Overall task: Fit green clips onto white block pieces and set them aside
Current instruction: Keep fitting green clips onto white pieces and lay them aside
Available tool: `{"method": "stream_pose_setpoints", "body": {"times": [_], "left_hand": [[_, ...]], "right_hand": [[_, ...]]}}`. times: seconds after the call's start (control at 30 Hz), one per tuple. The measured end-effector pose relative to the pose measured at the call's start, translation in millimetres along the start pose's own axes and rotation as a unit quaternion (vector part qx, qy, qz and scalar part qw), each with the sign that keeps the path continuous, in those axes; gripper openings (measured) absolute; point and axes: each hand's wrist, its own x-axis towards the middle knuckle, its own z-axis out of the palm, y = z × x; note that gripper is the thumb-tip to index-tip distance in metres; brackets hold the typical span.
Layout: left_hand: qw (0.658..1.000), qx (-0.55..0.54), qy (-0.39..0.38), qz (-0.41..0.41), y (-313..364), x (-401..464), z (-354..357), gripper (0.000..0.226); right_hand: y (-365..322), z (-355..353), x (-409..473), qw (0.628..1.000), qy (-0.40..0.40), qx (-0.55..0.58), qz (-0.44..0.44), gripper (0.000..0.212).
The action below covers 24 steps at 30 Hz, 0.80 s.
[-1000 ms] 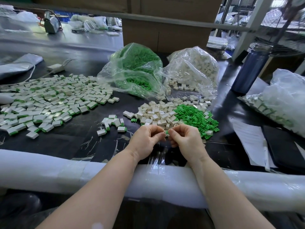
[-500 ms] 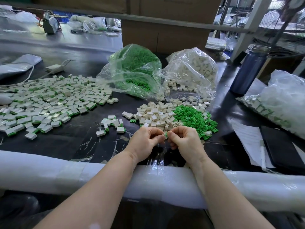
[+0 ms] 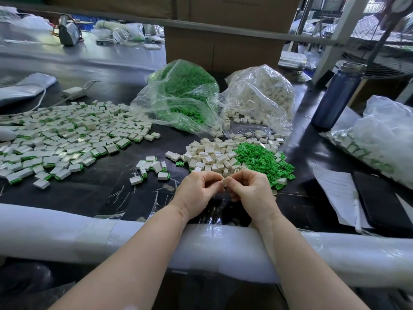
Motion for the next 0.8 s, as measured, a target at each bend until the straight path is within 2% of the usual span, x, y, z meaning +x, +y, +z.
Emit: {"method": "stream_pose_setpoints", "body": {"times": [0.23, 0.33, 0.53, 0.63, 0.8], "left_hand": [[1.000, -0.025, 0.011, -0.012, 3.1, -0.9, -0.4, 0.015], [1.000, -0.024, 0.014, -0.007, 4.4, -1.8, -1.6, 0.006], [0.998, -0.047, 0.024, 0.016, 6.9, -0.9, -3.0, 0.018], [0.999, -0.029, 0.020, 0.030, 7.8, -1.0, -3.9, 0.014], [0.999, -0.022, -0.010, 0.024, 9.5, -2.2, -4.3, 0.012]], "right_hand": [[0.6, -1.4, -0.4, 0.999, -0.005, 0.039, -0.016, 0.012], [0.1, -1.4, -1.3, 0.998, -0.020, 0.055, -0.024, 0.011], [-2.2, -0.1, -1.9, 0.994, -0.029, 0.108, -0.008, 0.011], [-3.6, 2.5, -2.8, 0.987, -0.078, 0.139, 0.016, 0.014], [-6.4, 2.4, -3.4, 0.989, -0.117, 0.089, 0.023, 0.021]]}}
